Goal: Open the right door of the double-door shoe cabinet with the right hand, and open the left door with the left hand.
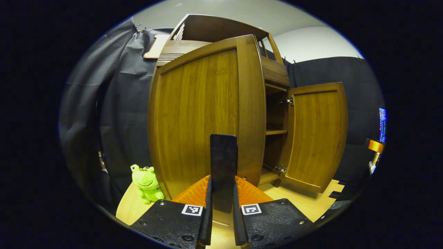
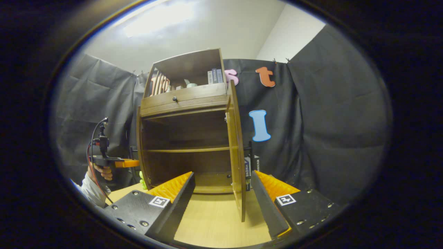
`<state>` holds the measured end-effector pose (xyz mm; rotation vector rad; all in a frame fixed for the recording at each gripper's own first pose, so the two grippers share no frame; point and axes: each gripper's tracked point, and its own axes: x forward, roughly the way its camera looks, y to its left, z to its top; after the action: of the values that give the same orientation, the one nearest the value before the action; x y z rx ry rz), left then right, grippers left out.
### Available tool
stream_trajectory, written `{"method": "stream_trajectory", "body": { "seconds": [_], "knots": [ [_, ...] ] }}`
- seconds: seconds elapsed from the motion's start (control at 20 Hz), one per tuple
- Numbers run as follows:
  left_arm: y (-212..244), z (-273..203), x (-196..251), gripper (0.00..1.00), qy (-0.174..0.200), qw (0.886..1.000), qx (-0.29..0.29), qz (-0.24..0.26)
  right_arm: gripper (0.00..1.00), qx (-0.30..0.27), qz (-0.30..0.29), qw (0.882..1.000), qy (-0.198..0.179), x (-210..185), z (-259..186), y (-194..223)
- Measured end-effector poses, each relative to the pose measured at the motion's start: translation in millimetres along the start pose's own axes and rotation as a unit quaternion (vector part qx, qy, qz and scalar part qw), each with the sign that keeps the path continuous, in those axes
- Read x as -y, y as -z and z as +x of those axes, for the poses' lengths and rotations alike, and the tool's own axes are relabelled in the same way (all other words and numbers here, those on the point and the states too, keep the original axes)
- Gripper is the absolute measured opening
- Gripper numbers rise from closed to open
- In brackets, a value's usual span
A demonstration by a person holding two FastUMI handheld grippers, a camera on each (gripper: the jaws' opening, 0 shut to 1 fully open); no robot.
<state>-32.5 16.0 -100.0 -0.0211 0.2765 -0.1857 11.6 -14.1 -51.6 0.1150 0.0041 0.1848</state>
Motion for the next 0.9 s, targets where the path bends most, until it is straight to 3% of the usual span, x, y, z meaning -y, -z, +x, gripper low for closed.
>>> {"method": "stream_trajectory", "body": {
  "seconds": [0.3,0.5,0.55,0.7,0.9],
  "knots": [
    [3.6,-28.4,-27.9,0.26,-0.041,0.999,0.000,0.015,0.94,0.008,-0.009,1.000,0.003,-13.2,9.8,0.4],
    [2.6,-44.5,-53.0,0.27,-0.080,0.996,-0.004,0.036,0.98,0.016,-0.014,1.000,-0.022,-43.9,22.5,-3.5],
    [1.9,-49.1,-56.1,0.21,-0.082,0.996,0.001,0.034,0.96,0.016,-0.017,0.999,-0.031,-51.0,25.0,-2.6],
    [2.6,-56.1,-71.0,0.19,-0.085,0.996,-0.003,0.026,0.96,0.015,-0.023,0.999,-0.043,-65.3,31.9,1.0],
    [2.8,-71.2,-105.2,0.12,-0.126,0.992,-0.001,0.023,0.96,0.008,-0.019,0.998,-0.054,-79.7,37.4,11.9]
  ]
}}
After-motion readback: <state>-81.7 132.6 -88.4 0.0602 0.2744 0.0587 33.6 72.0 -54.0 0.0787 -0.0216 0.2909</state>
